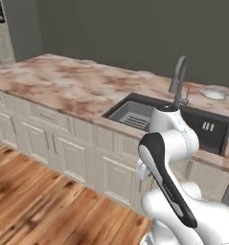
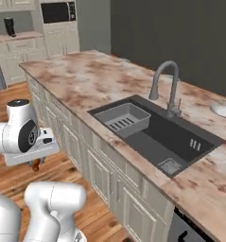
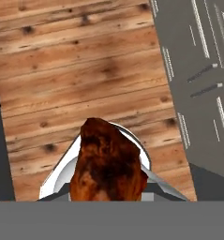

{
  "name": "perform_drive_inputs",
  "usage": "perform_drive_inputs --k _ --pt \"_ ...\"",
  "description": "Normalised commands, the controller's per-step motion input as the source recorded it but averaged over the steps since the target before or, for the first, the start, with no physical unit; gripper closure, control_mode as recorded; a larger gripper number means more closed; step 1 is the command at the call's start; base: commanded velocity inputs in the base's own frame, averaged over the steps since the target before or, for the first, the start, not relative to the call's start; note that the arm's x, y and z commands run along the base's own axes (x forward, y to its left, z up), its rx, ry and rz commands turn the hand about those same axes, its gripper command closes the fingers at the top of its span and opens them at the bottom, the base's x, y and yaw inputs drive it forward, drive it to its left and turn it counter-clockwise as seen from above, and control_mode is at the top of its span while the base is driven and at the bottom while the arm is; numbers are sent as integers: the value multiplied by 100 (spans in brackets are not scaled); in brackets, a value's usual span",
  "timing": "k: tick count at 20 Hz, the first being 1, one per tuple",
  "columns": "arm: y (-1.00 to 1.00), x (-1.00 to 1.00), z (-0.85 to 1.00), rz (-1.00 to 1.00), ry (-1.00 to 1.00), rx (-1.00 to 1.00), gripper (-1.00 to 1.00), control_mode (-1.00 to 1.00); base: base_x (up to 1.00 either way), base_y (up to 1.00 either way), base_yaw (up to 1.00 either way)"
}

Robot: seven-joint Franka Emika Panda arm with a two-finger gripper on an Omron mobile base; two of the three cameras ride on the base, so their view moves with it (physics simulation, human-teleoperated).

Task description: Take the chicken drumsticks from the pan and place one on each plate on the dining counter.

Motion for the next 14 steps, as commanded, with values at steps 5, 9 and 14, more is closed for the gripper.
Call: perform_drive_inputs --k 5,9,14 --pt "0 0 0 0 0 0 100 100 0 2 -100" --pt "0 0 0 0 0 0 100 100 0 0 -100" --pt "0 0 0 0 0 0 100 100 -3 -38 -84"
